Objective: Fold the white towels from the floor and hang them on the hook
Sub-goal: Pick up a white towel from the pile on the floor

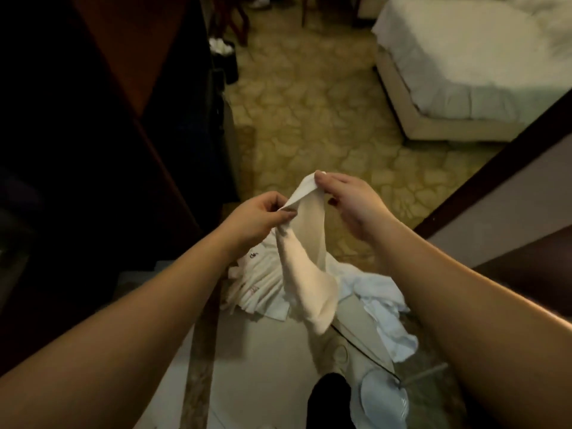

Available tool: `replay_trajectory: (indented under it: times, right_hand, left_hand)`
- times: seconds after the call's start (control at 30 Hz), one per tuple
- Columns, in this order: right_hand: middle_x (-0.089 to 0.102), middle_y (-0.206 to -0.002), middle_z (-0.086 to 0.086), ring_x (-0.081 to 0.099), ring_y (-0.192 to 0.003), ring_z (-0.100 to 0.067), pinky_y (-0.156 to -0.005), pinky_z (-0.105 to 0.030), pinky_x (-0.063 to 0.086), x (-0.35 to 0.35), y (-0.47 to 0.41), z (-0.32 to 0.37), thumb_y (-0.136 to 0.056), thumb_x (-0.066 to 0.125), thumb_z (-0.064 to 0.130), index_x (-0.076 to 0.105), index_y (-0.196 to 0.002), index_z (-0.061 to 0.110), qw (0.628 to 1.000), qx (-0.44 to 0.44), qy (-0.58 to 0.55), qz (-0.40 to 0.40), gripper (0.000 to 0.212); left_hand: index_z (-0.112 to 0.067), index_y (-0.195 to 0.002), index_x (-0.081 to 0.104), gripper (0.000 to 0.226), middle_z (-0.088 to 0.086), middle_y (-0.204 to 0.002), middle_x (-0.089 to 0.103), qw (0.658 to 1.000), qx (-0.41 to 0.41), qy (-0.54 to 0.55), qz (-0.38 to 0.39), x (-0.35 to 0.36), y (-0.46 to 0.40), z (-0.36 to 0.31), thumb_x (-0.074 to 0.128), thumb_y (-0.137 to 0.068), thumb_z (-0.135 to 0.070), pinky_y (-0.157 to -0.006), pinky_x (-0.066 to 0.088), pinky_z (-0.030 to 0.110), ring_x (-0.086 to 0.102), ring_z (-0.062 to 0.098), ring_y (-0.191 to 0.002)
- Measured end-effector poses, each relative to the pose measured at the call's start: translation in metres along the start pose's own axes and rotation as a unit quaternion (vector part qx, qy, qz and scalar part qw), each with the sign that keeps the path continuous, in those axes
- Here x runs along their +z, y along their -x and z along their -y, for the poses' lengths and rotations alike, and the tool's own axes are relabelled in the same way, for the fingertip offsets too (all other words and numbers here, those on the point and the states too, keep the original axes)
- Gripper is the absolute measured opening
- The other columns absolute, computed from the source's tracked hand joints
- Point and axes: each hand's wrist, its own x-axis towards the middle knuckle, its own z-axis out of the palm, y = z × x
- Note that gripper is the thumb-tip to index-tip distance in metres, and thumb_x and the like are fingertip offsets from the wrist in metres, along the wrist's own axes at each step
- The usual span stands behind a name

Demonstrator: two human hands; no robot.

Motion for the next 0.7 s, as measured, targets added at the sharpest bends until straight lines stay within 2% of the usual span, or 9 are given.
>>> replay_trajectory:
  times: [0.07,0.13,0.23,0.3,0.37,0.43,0.57,0.7]
  right_hand:
    - [0.078,-0.098,0.006,0.07,-0.094,-0.007,-0.073,-0.018,0.05,0.017,0.024,0.038,-0.088,0.075,0.037,0.081,-0.09,0.021,1.0,-0.016,-0.012,0.006,0.017]
    - [0.078,-0.097,0.005,0.071,-0.091,-0.007,-0.068,-0.015,0.052,0.032,0.048,0.073,-0.089,0.074,0.035,0.082,-0.089,0.019,0.999,-0.027,-0.025,0.021,0.017]
    - [0.078,-0.097,0.005,0.07,-0.097,-0.012,-0.074,-0.023,0.051,0.049,0.085,0.121,-0.09,0.073,0.031,0.081,-0.088,0.018,0.997,-0.044,-0.056,0.032,0.015]
    - [0.078,-0.097,0.004,0.067,-0.102,-0.015,-0.077,-0.027,0.048,0.056,0.106,0.146,-0.091,0.071,0.029,0.078,-0.095,0.015,0.995,-0.059,-0.074,0.039,0.016]
    - [0.077,-0.098,0.004,0.066,-0.103,-0.015,-0.08,-0.028,0.045,0.062,0.127,0.165,-0.093,0.068,0.029,0.075,-0.101,0.014,0.992,-0.073,-0.083,0.057,0.018]
    - [0.077,-0.097,0.005,0.065,-0.102,-0.015,-0.081,-0.029,0.045,0.068,0.15,0.175,-0.094,0.067,0.028,0.074,-0.1,0.014,0.99,-0.084,-0.09,0.072,0.016]
    - [0.075,-0.103,0.001,0.066,-0.1,-0.014,-0.078,-0.027,0.048,0.08,0.196,0.178,-0.099,0.062,0.026,0.072,-0.104,0.014,0.984,-0.103,-0.092,0.112,0.017]
    - [0.07,-0.112,-0.002,0.065,-0.101,-0.013,-0.079,-0.024,0.049,0.085,0.251,0.158,-0.102,0.057,0.025,0.066,-0.123,0.008,0.978,-0.117,-0.074,0.155,0.029]
  left_hand:
    - [-0.021,-0.093,0.07,0.009,-0.011,-0.076,0.069,1.0,0.017,0.003,-0.012,-0.021,0.031,-0.027,0.071,-0.092,-0.03,-0.076,0.049,0.031,0.064,0.011,-0.077]
    - [-0.027,-0.094,0.071,0.005,-0.011,-0.083,0.072,0.999,0.033,-0.008,-0.018,-0.038,0.063,-0.05,0.069,-0.093,-0.031,-0.074,0.05,0.025,0.068,0.009,-0.083]
    - [-0.037,-0.102,0.069,0.008,-0.011,-0.097,0.072,0.997,0.041,-0.055,-0.04,-0.057,0.11,-0.074,0.063,-0.096,-0.039,-0.078,0.049,0.025,0.067,0.007,-0.092]
    - [-0.036,-0.107,0.066,0.013,-0.012,-0.099,0.07,0.993,0.04,-0.091,-0.068,-0.067,0.139,-0.081,0.061,-0.097,-0.042,-0.08,0.049,0.026,0.065,0.008,-0.093]
    - [-0.036,-0.113,0.062,0.016,-0.015,-0.1,0.066,0.986,0.032,-0.126,-0.104,-0.075,0.17,-0.085,0.058,-0.099,-0.041,-0.075,0.046,0.025,0.061,0.005,-0.091]
    - [-0.032,-0.122,0.061,0.023,-0.013,-0.103,0.064,0.98,0.025,-0.135,-0.141,-0.084,0.206,-0.087,0.056,-0.101,-0.039,-0.076,0.044,0.025,0.06,0.005,-0.094]
    - [-0.037,-0.105,0.061,0.012,-0.014,-0.1,0.066,0.966,0.017,-0.153,-0.208,-0.093,0.282,-0.085,0.052,-0.101,-0.044,-0.073,0.046,0.024,0.062,0.004,-0.091]
    - [-0.036,-0.088,0.065,0.02,-0.013,-0.081,0.07,0.946,0.006,-0.151,-0.286,-0.073,0.363,-0.074,0.053,-0.101,-0.044,-0.061,0.043,0.024,0.065,-0.003,-0.072]
